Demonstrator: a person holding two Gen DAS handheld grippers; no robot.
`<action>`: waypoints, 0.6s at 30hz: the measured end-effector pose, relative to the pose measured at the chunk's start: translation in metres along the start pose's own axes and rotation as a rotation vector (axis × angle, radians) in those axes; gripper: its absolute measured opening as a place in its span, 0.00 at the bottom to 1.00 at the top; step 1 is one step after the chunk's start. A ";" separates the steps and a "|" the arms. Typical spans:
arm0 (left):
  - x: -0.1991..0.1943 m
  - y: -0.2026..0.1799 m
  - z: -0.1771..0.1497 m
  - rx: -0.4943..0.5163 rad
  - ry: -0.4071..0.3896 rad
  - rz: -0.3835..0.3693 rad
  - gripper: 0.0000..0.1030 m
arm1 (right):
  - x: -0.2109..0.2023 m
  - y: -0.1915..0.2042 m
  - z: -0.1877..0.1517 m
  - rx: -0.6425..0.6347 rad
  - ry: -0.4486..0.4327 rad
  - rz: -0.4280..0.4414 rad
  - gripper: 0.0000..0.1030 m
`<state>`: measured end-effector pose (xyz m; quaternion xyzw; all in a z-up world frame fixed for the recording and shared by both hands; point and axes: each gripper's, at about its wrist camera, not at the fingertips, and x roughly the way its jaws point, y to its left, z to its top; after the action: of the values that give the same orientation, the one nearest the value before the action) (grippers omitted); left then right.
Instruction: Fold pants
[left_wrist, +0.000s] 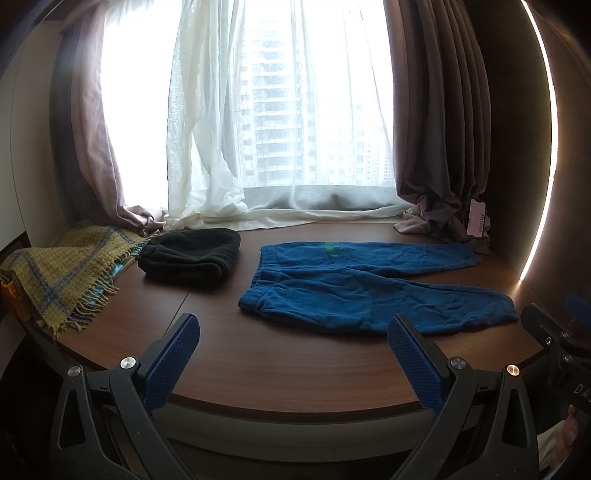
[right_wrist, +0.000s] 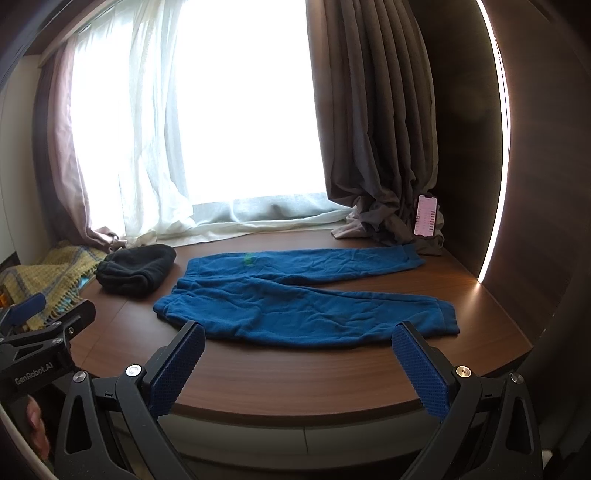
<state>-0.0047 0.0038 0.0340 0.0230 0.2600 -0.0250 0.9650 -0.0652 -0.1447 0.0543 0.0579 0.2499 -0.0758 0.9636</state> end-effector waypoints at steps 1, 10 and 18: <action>0.000 0.001 0.000 0.000 0.000 -0.001 1.00 | 0.000 0.000 0.000 0.000 0.000 0.001 1.00; 0.001 0.002 -0.003 -0.004 0.001 0.006 1.00 | 0.002 0.000 0.001 -0.003 0.001 0.002 1.00; 0.005 0.004 -0.005 -0.006 0.010 0.025 1.00 | 0.008 -0.001 0.001 -0.010 0.003 0.011 1.00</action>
<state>-0.0027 0.0076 0.0274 0.0233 0.2647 -0.0119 0.9640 -0.0577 -0.1465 0.0516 0.0546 0.2516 -0.0690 0.9638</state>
